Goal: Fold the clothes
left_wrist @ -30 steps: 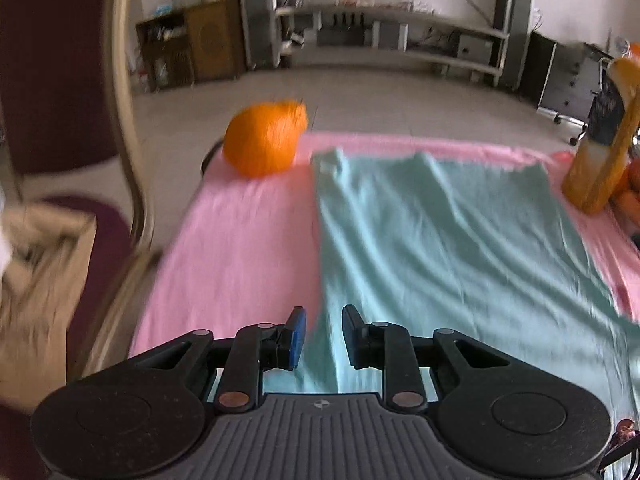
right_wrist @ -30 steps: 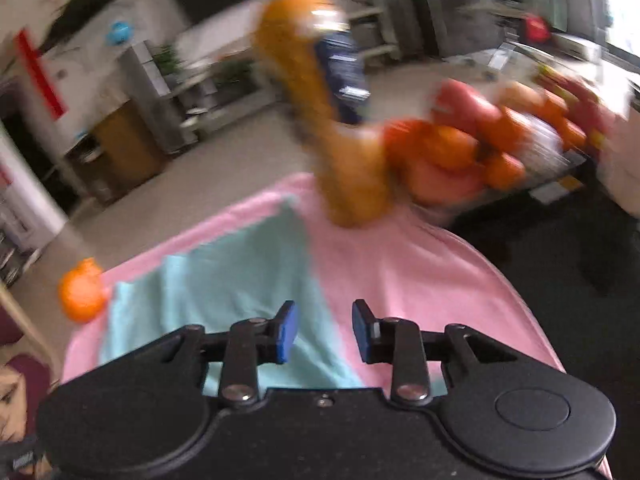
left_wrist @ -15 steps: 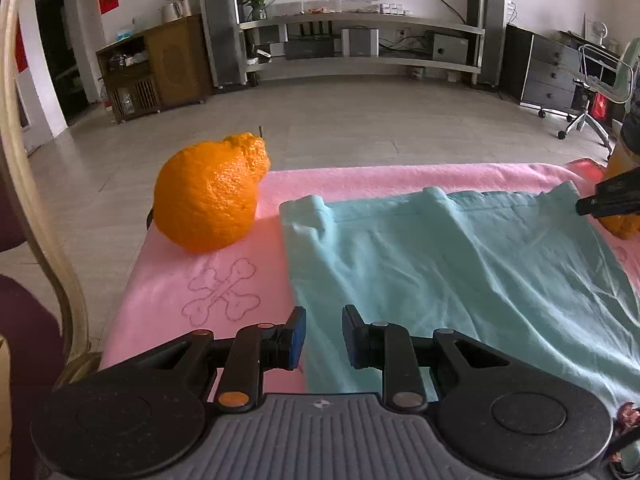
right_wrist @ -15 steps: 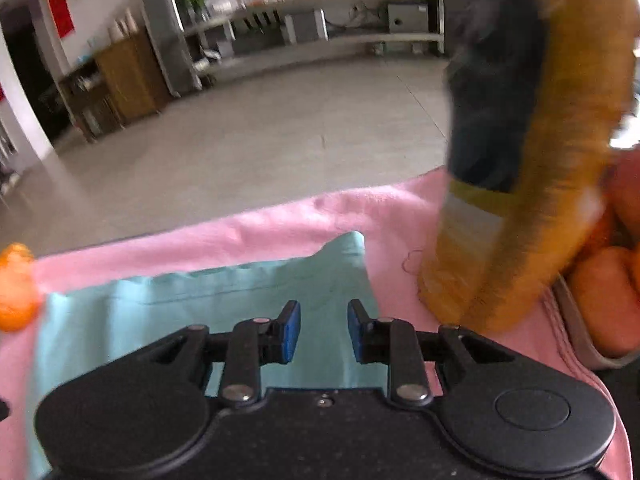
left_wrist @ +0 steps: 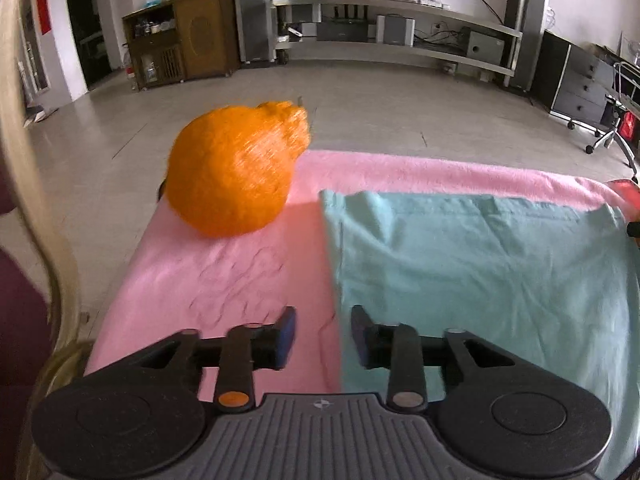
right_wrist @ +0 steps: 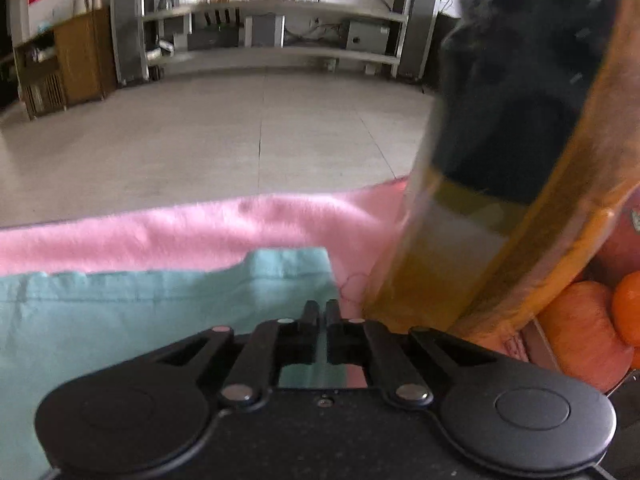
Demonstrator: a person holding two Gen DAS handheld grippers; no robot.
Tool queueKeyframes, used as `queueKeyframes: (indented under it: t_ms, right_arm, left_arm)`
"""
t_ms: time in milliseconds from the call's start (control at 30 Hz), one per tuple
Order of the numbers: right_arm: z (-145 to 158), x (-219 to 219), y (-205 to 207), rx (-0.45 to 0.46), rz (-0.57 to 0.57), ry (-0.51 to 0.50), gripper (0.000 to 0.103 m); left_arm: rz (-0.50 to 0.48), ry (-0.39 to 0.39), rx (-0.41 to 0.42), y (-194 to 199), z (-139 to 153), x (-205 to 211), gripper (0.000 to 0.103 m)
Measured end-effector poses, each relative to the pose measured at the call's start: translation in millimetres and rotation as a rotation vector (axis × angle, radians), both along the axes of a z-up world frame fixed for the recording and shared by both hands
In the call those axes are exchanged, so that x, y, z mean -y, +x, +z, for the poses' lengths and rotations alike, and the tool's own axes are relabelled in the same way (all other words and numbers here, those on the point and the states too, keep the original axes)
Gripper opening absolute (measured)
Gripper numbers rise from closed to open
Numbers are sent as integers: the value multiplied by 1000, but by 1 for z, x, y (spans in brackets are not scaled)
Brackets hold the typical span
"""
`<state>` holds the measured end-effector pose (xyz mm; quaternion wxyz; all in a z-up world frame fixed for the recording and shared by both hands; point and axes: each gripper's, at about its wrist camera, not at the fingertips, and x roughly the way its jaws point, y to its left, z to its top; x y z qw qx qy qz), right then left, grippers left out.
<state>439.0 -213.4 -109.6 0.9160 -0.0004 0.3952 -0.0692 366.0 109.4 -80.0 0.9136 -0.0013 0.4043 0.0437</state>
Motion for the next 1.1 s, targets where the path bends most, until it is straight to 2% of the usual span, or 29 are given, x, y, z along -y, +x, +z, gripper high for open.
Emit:
queueKeyframes:
  t_ms: [100,200,367,433,467,500,567,600,667,733,867,933,1033,1100]
  right_arm:
    - [15,7,-3,35,45,70,29]
    - [23,7,1,39,86,87,29]
    - [12,-7,15,29,103,28,29]
    - [6,-11,21,15,107,25,29]
    - [4,-12,22,12,104,17,30]
    - [2,-14,24,10,101,9,30]
    - [-2,-15,28,2,88,1,26]
    - [-5,-16,29,0,79,-5,6]
    - [-6,-18,29,16,77,-29,4]
    - [-8,-21,29,32,91,-57,4]
    - [-13,-26,33,36,73,-99,7]
    - [-7,-26,31,22,68,-86,9]
    - [21,-21,6,33,87,-47,18]
    - [48,-10,-24,33,95,23,26]
  left_arm:
    - [-7,14,-5,27,0,7,37]
    - [-6,43,-11,52,-5,17,37]
    - [-19,51,-16,79,-17,27,35]
    - [-21,63,5,84,-20,30,26]
    - [-27,91,15,84,-21,34,8]
    - [-33,119,26,84,-21,38,1]
    - [-35,201,52,82,-23,48,2]
    - [-30,255,68,81,-23,54,2]
    - [-20,360,100,80,-25,63,2]
    - [-6,388,77,85,-30,65,5]
    - [1,483,56,85,-32,75,16]
    - [16,439,60,72,-16,70,16]
    - [25,363,90,30,21,54,17]
    - [23,334,101,-3,45,42,20]
